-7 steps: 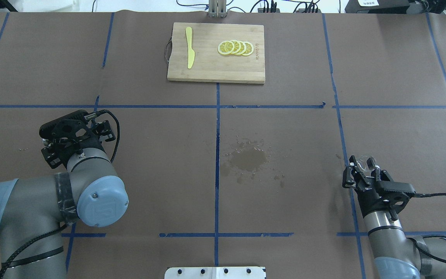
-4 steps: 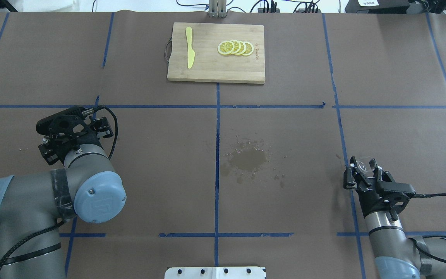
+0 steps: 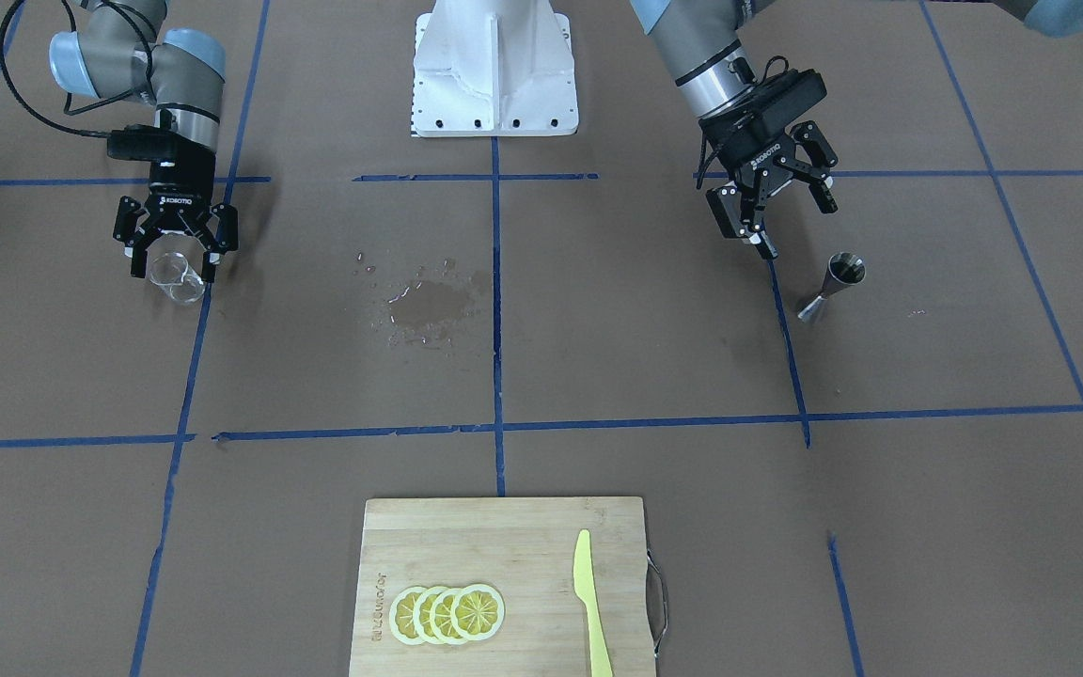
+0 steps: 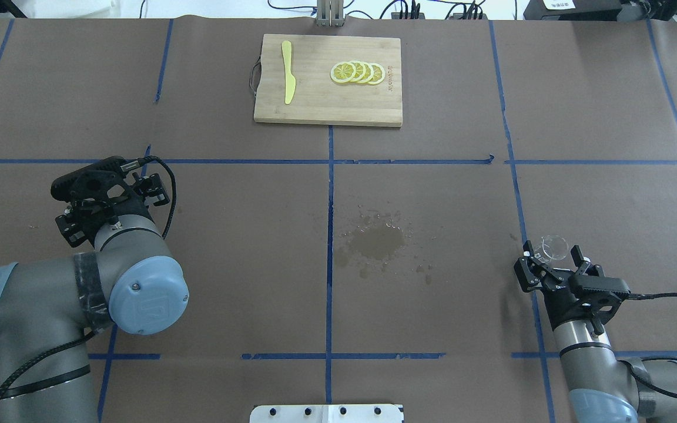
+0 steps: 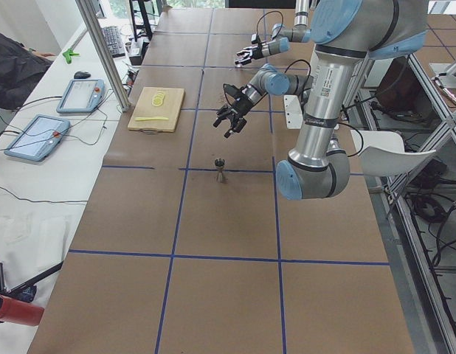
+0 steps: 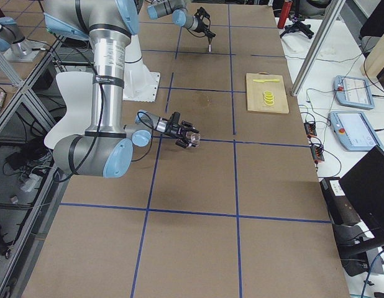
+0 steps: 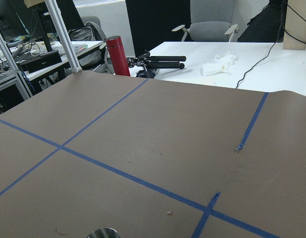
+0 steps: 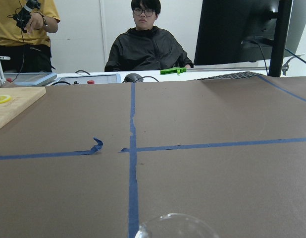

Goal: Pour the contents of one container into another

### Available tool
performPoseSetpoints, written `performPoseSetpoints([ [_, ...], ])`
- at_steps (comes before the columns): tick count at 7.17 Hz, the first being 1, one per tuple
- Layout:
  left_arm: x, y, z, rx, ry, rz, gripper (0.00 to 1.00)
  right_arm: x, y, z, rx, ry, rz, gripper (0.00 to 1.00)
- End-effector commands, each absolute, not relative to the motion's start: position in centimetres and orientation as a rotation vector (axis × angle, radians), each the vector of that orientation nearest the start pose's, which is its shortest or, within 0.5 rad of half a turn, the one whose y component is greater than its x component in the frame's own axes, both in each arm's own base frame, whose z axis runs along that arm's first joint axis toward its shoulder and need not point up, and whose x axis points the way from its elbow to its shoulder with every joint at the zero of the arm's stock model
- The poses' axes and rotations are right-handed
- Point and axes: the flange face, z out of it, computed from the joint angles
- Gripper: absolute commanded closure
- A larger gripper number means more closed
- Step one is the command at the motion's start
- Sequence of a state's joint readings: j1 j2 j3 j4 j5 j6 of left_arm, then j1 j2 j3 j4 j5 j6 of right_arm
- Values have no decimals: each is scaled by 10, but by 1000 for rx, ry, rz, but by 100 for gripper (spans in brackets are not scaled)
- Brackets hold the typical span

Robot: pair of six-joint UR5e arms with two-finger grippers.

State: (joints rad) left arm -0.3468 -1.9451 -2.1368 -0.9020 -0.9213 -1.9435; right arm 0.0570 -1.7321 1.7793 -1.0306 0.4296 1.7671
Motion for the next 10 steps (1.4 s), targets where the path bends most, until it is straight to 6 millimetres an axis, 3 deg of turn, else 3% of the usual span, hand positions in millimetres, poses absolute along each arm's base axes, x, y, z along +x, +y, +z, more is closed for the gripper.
performPoseSetpoints([
  [1, 404, -357, 290, 661, 273, -777, 0, -412, -247, 526, 1039, -615, 529, 0],
  [2, 397, -355, 280, 662, 293, -767, 0, -403, -245, 510, 1003, -638, 518, 0],
  [6, 391, -350, 260, 627, 327, -712, 0, -353, -236, 485, 912, -628, 403, 0],
  [8, 372, -353, 236, 575, 364, -633, 0, -339, -230, 474, 822, -650, 361, 0],
  [10, 350, -371, 228, 519, 335, -470, 0, -329, -229, 476, 754, -622, 280, 0],
])
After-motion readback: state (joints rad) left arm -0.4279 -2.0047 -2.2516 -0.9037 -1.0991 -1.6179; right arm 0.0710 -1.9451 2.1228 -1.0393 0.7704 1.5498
